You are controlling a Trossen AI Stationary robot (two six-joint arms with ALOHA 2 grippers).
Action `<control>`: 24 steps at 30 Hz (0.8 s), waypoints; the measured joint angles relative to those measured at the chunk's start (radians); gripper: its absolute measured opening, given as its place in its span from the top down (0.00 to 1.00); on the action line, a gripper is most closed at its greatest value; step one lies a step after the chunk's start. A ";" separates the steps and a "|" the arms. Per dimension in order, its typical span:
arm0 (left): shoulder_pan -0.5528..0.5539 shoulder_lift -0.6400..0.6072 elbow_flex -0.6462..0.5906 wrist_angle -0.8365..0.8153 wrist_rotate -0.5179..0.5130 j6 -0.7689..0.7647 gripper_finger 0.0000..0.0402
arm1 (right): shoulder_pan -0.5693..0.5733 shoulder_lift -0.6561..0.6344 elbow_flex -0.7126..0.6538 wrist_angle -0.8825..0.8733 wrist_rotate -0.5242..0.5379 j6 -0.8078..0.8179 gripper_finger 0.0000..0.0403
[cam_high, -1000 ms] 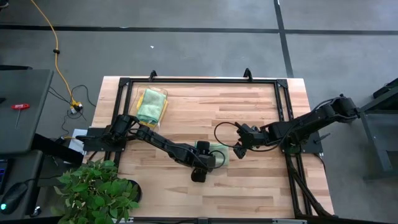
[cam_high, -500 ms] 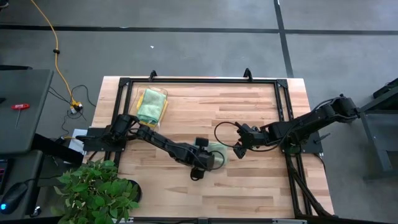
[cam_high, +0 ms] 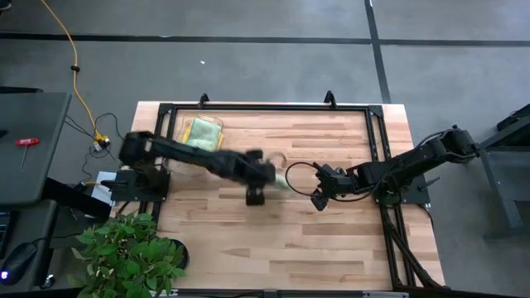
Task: Fold microfiber towels
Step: Put the folded green towel into the transparent bin
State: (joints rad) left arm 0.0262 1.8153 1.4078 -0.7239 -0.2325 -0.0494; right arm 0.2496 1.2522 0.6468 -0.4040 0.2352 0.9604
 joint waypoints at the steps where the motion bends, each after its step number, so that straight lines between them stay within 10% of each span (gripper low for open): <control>1: 0.024 -0.039 0.000 -0.014 -0.004 -0.002 0.99 | 0.000 0.000 0.000 0.000 0.000 0.000 0.38; 13: 0.320 -0.418 0.004 -0.352 -0.318 -0.175 0.99 | 0.000 0.000 0.000 0.000 0.017 -0.004 0.38; 24: 0.405 -0.512 0.004 -0.768 -0.537 -0.390 0.99 | -0.013 0.000 0.000 0.002 0.046 -0.027 0.38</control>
State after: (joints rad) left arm 0.4309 1.3028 1.4117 -1.4916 -0.7697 -0.4397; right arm 0.2366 1.2522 0.6464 -0.4023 0.2811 0.9333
